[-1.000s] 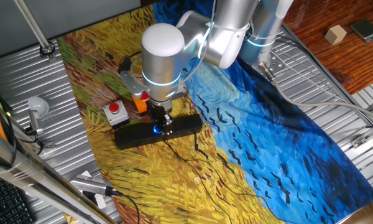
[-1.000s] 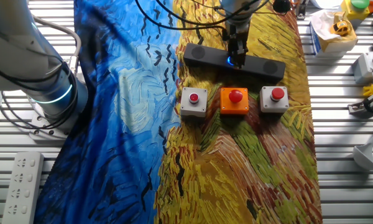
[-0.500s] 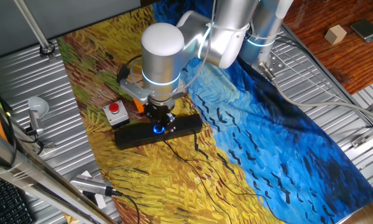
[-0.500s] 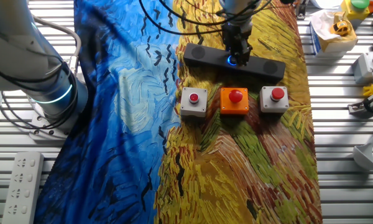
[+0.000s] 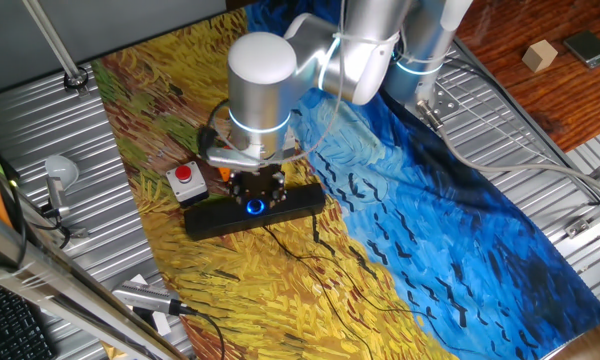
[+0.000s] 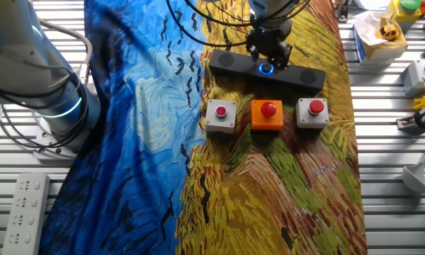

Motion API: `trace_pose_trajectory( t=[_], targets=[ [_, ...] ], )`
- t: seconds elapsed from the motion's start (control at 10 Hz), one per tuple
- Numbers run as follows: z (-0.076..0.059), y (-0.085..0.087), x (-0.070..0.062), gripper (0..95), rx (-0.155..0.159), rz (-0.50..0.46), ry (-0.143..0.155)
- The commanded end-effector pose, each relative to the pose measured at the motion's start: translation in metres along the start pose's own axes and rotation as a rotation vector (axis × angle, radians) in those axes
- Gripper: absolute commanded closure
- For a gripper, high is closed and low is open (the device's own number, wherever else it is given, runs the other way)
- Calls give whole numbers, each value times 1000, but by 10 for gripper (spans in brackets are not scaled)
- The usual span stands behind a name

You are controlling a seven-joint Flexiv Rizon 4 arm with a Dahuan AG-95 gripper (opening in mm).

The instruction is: Turn the knob to increase the volume of the speaker

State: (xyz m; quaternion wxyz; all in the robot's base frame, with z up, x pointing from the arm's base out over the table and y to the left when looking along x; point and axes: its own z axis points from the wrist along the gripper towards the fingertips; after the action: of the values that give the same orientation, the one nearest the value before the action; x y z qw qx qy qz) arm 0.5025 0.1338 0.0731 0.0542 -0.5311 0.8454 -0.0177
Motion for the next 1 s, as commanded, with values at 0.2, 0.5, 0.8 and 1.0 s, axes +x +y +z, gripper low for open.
trace_pose_trajectory(
  t=[0.2, 0.5, 0.8, 1.0],
  targets=[
    [0, 0, 0, 380, -9, -728, -15],
    [6, -1, 2, 380, -10, -724, -10],
    [10, -1, 3, 380, -10, -715, -10],
    [11, -1, 3, 570, -10, -702, -8]
  ],
)
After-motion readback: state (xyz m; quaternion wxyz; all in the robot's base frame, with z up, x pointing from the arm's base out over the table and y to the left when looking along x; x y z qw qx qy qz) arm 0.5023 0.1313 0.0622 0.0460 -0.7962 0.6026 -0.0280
